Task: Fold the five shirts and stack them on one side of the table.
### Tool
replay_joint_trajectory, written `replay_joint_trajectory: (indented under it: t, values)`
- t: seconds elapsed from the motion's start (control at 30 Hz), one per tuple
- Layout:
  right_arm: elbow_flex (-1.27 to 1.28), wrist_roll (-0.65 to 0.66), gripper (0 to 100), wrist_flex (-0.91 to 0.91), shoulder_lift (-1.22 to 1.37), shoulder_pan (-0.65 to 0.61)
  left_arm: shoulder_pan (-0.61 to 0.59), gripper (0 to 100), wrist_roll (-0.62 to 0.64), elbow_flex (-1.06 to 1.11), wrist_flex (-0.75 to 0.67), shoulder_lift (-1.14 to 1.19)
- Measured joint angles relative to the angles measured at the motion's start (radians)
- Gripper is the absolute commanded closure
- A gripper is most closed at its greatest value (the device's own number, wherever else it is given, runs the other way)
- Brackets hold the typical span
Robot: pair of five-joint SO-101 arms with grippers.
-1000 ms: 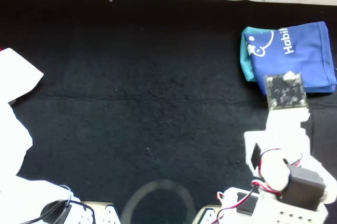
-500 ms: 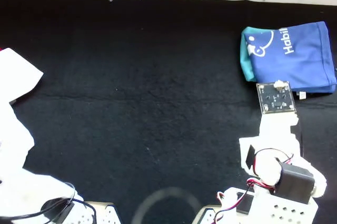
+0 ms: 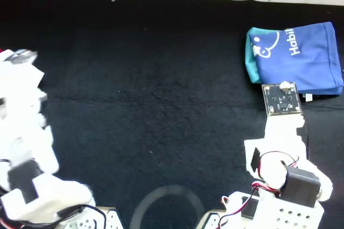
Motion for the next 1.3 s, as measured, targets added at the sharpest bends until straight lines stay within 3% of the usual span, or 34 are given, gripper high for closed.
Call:
replay_joint_trajectory:
  t: [0.37,0.57,0.67,0.83,1.03,1.17,1.3]
  values:
    - [0.106,0.0,87.6,-0.003,-0.006,0.0,0.657,99,0.173,-0.043,0.023,-0.298]
    - [0.106,0.0,87.6,-0.003,-0.006,0.0,0.879,98,0.175,-0.235,0.023,-0.318]
    - [0.106,0.0,87.6,-0.003,-0.006,0.0,0.941,90,0.175,-0.285,0.025,-0.318]
    - [0.106,0.0,87.6,-0.003,-0.006,0.0,0.954,76,0.175,-0.232,0.018,-0.321]
    - [0.107,0.0,87.6,-0.017,-0.006,0.0,0.925,76,0.175,-0.12,0.009,-0.321]
    - [0.115,0.0,87.3,-0.037,0.012,-0.017,0.79,75,0.173,-0.11,0.009,-0.321]
    - [0.115,0.0,86.2,-0.04,0.103,-0.144,0.574,75,0.167,-0.032,-0.035,-0.321]
